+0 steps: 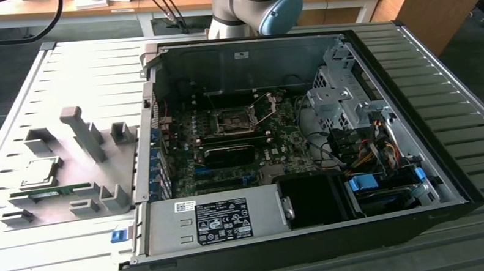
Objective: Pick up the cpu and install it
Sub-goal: 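Pick up the cpu and move it towards the insertion slot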
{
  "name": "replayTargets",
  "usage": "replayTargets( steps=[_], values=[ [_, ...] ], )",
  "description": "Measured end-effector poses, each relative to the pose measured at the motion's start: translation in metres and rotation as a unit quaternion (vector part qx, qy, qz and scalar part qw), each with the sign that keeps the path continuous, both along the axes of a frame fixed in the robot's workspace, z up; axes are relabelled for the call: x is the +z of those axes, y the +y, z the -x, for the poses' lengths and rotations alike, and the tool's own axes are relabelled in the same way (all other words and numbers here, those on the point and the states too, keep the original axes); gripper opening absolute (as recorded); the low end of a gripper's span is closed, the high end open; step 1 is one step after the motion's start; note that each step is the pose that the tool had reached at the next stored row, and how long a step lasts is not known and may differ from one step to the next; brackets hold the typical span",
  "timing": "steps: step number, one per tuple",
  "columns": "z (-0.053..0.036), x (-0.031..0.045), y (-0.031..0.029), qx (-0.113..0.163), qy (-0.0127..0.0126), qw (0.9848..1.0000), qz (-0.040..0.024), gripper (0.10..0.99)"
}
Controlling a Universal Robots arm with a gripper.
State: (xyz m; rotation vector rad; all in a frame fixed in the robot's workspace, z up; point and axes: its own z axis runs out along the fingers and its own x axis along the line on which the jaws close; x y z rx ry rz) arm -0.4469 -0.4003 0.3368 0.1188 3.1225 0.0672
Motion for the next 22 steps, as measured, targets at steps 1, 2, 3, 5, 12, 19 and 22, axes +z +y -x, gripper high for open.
replayTargets(
  steps=[1, 2, 3, 5, 12, 19, 22],
  values=[
    [0.0, -0.0001, 0.0, 0.0, 0.0, 1.0, 0.0, 0.106],
    [0.0, -0.0004, 0.0, 0.0, 0.0, 1.0, 0.0, 0.106],
    [0.0, -0.0007, 0.0, 0.0, 0.0, 1.0, 0.0, 0.106],
    [0.0, -0.0019, -0.0002, 0.0, 0.0, 1.0, 0.0, 0.106],
    [0.0, -0.0063, -0.0031, 0.0, 0.0, 1.0, 0.0, 0.106],
    [0.0001, -0.0185, -0.0085, 0.012, 0.0019, 0.9999, -0.0001, 0.231],
    [0.0002, -0.024, -0.009, 0.014, 0.0051, 0.9999, -0.0001, 0.29]
  ],
)
